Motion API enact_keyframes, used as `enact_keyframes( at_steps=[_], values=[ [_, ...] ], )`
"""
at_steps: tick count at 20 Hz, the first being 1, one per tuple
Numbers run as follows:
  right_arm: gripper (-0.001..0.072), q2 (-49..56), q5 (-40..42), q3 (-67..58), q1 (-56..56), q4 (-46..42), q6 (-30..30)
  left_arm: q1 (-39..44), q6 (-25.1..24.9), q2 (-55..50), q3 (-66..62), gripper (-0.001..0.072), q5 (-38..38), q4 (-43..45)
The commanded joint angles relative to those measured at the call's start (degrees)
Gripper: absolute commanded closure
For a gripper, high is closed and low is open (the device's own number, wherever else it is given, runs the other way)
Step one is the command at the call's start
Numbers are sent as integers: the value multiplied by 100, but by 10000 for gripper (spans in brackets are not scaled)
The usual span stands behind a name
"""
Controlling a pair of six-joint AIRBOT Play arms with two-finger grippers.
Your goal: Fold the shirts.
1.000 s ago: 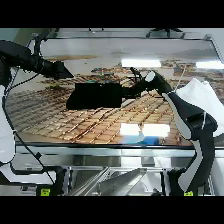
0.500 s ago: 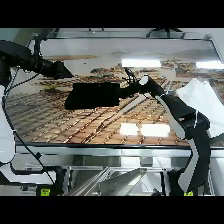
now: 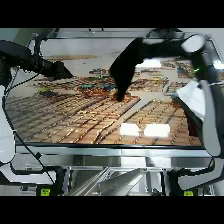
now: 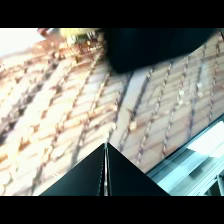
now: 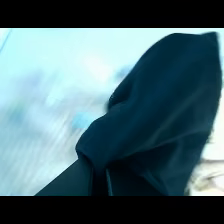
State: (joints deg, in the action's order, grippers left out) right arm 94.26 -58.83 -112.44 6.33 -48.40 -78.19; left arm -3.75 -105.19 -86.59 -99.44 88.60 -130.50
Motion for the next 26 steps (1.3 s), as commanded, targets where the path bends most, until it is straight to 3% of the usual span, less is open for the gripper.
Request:
enact_keyframes(
  at_steps=[1, 5, 10, 14, 17, 21, 26],
  values=[
    [695, -549, 210, -592, -988, -914, -850, 2, 7, 2, 2, 693, 11, -4],
    [695, -675, 369, -592, -2350, -1128, -1639, 2, 4, 2, 2, 693, -9, 0],
    [694, -1080, -1126, -407, -3510, -2028, -2883, 2, 2, 2, 2, 693, -9, 0],
    [696, -2334, -2210, 1458, -3528, -3707, -3558, 2, 2, 2, 2, 693, 0, 0],
    [694, -3624, -1952, 3432, -3600, -4284, -3611, 2, 0, 2, 2, 693, 9, 0],
    [694, -4647, -1718, 5705, -4140, -4354, -3759, 2, 2, 2, 2, 693, 136, -2],
    [692, -4994, -1244, 6898, -4666, -4343, -3744, 2, 4, 2, 2, 693, 284, -17]
  ],
)
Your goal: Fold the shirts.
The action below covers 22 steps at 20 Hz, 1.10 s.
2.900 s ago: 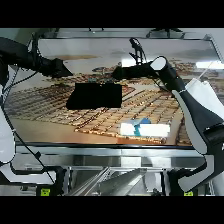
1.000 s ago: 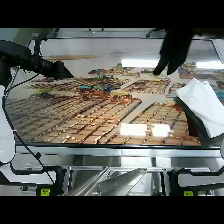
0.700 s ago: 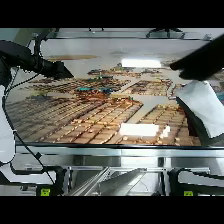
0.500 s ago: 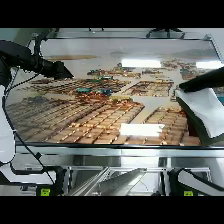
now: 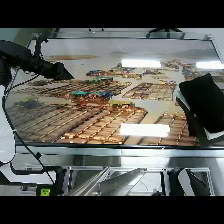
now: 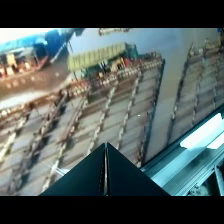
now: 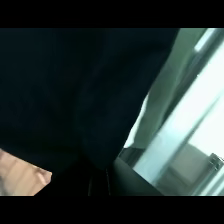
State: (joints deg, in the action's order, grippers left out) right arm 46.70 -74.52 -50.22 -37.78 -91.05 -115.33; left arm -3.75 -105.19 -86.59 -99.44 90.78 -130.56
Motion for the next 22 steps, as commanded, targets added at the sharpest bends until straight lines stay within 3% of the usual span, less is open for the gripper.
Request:
enact_keyframes(
  at_steps=[1, 2, 3, 5, 8, 10, 13, 17, 18, 19, 20, 22],
  values=[
    [686, -240, 573, 673, -251, -74, 68, 2, 4, 2, 2, 693, 63, -11],
    [683, -238, 769, 667, -249, -44, 238, 4, 4, 2, 2, 693, 35, -11],
    [605, -238, 857, 667, -249, -24, 348, 2, 4, 2, 2, 693, 4, -11],
    [23, -245, 791, 658, -249, -24, 450, 2, 4, 2, 2, 693, -46, -7],
    [7, -251, 94, 409, -243, 13, 695, 2, 4, 2, 0, 693, -61, -9],
    [7, -321, -439, 111, -234, 24, 1207, -4, 2, 2, -4, 693, -66, -7],
    [11, -507, -1012, -597, -205, 319, 1576, -94, 7, 2, -367, 693, 103, 7],
    [33, -656, -957, -1375, 297, 1788, 1722, -164, 354, 164, -1067, 693, 691, 11],
    [163, -656, -859, -1397, 503, 2133, 1727, -164, 385, 330, -973, 693, 662, 7],
    [465, -625, -713, -1394, 774, 2420, 1797, -146, 435, 581, -723, 693, 570, 4],
    [699, -557, -603, -1394, 1069, 2618, 1853, -63, 433, 885, -350, 693, 444, 15],
    [692, -376, -522, -1392, 1764, 2691, 1856, 118, 428, 1543, 568, 693, 295, 63]
  ],
)
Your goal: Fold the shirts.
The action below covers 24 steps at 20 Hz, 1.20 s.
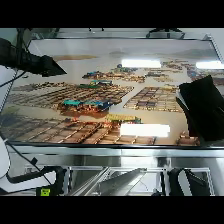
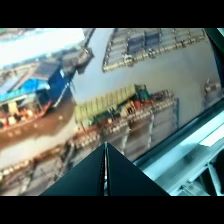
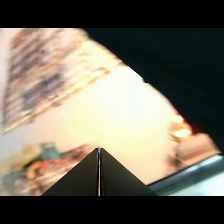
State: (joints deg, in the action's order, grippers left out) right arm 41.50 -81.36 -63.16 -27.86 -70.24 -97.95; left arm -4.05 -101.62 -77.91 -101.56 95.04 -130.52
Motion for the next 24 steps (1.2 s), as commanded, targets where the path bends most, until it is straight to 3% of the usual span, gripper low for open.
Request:
enact_keyframes(
  at_steps=[1, 5, 8, 11, 16, 24],
  values=[
    [693, 260, 177, -96, 1154, 577, 116, 219, 72, 1027, 1305, 693, -212, 59],
    [692, 544, 518, 260, 2734, 573, 378, 435, 79, 2682, 3768, 693, -752, 216],
    [693, 361, 1139, 1674, 3886, 463, 365, 608, 79, 3875, 5694, 693, -1078, 216],
    [693, 361, 1646, 2468, 4325, 732, 374, 627, 83, 4660, 7023, 693, -1123, 195],
    [692, 389, 1655, 2476, 4378, 881, 369, 627, 166, 5261, 7606, 693, -1211, 197],
    [693, 389, 1655, 2476, 4378, 881, 369, 627, 227, 5383, 7602, 693, -1198, 192]
  ],
)
